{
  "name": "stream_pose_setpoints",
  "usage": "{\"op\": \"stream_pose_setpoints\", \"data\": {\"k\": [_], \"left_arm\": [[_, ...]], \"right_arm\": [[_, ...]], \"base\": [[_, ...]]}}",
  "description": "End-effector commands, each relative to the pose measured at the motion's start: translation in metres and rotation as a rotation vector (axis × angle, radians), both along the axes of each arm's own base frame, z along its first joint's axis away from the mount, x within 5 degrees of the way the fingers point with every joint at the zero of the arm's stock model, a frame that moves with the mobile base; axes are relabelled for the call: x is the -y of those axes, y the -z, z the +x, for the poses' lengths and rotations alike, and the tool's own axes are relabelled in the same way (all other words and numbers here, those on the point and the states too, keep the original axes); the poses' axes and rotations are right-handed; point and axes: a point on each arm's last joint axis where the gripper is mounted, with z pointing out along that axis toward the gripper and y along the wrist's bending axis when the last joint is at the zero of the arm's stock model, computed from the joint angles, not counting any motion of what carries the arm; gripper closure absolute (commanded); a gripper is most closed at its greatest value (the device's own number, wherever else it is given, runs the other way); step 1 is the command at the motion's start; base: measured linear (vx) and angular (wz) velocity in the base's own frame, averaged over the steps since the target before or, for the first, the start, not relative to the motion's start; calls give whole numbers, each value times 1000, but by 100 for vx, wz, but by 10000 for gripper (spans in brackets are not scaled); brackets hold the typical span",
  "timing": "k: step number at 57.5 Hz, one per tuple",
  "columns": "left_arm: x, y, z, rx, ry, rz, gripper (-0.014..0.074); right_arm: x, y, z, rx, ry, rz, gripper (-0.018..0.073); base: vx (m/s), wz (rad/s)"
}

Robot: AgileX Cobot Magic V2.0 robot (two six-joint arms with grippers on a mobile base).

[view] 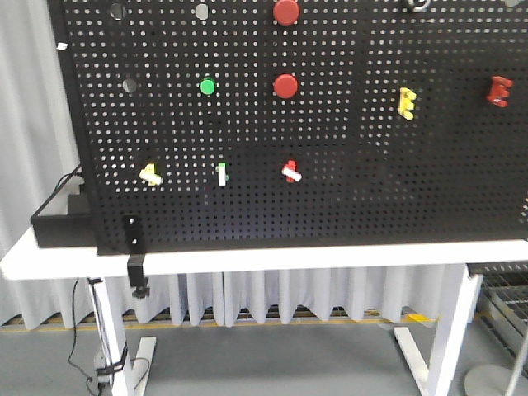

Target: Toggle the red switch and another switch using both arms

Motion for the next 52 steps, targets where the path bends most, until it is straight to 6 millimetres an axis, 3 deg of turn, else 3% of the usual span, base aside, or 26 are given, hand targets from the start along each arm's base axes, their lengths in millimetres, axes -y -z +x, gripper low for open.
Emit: {"op": "stream_pose_setpoints", "data": {"k": [1, 52], "left_arm": [[0, -2, 0, 77, -1, -16, 594], [0, -2, 0, 77, -1, -16, 594]], "right_arm": [[-1, -6, 0, 88, -11, -14, 566], [-1, -6, 0, 88, -11, -14, 566]], "base": [[36, 3], [29, 3]]}}
